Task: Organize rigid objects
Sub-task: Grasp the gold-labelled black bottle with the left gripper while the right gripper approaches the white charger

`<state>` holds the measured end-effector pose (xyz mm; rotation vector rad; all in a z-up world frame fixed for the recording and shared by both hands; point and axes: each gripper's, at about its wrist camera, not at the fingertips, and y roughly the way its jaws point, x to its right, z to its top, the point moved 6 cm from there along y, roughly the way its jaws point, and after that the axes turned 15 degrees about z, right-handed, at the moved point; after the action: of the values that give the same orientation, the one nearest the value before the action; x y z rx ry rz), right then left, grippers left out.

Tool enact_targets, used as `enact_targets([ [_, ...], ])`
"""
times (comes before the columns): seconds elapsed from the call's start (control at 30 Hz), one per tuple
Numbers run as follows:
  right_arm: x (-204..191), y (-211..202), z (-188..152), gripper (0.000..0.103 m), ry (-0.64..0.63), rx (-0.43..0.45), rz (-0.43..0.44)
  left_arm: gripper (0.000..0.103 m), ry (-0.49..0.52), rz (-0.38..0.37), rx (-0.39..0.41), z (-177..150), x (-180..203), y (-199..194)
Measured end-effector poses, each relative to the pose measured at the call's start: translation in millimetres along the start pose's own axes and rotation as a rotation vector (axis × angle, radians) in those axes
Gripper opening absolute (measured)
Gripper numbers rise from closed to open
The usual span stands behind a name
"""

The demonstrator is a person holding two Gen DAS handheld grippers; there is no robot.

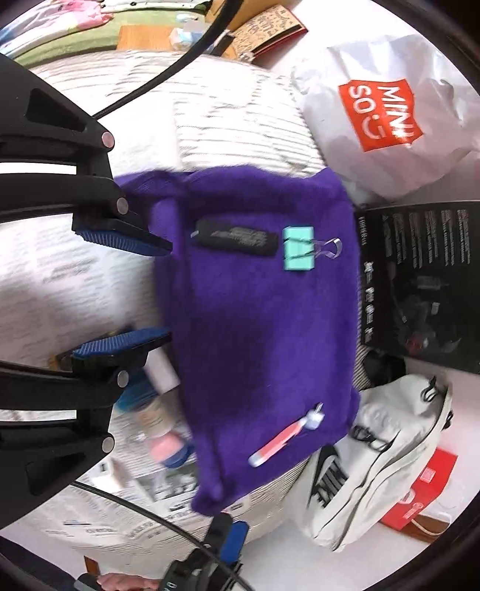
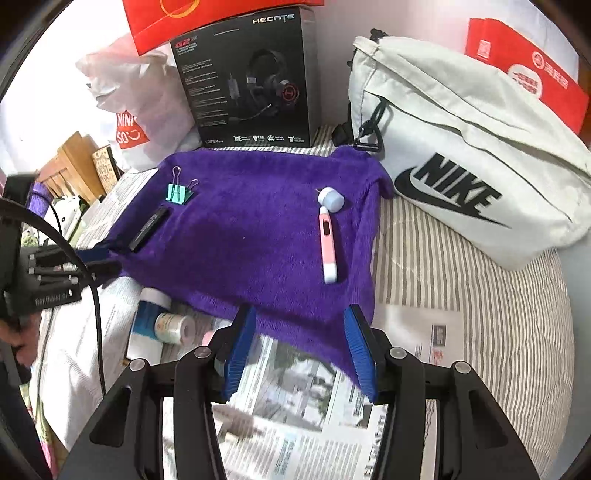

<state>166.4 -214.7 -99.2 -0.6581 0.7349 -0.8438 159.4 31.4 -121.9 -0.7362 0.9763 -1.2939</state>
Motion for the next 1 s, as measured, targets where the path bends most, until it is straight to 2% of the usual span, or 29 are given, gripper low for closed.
enact_targets([
  [0.27, -3.8, -18.8, -18.6, 0.05, 0.001, 0.01, 0.006, 0.039, -0.015, -0.022, -0.072, -45.0, 26.2, 14.2],
  [0.47, -7.6, -18.2, -24.5, 0.05, -0.001, 0.005, 0.023, 0.039, -0.002, -0.032, -0.084, -51.1, 44.0, 17.0],
  [0.6, -10.3, -16.3, -28.8, 0.05, -0.008, -0.004, 0.029, 0.044, 0.028, 0.003, -0.072, -52.3, 49.3, 18.2],
  [0.77, -7.1, -13.3, -35.1, 0.05, -0.004, -0.018, 0.03, 0.045, 0.024, 0.04, -0.06, -60.2, 29.9, 14.5],
  [0.83, -4.7, -10.9, -37.1, 0.051, 0.002, -0.025, 0.03, 0.044, 0.028, 0.029, -0.069, -61.3, 32.8, 18.2],
  [0.93, -1.7, -6.7, -39.1, 0.051, 0.012, -0.035, 0.027, 0.044, 0.068, 0.063, -0.039, -60.0, 43.5, 19.8],
  [0.97, -1.0, -5.5, -39.4, 0.051, 0.014, -0.038, 0.028, 0.044, 0.075, 0.053, -0.026, -59.8, 46.8, 19.5],
  [1.0, -0.6, -4.6, -39.9, 0.051, 0.014, -0.041, 0.027, 0.037, 0.077, 0.054, -0.017, -59.7, 48.0, 19.4],
])
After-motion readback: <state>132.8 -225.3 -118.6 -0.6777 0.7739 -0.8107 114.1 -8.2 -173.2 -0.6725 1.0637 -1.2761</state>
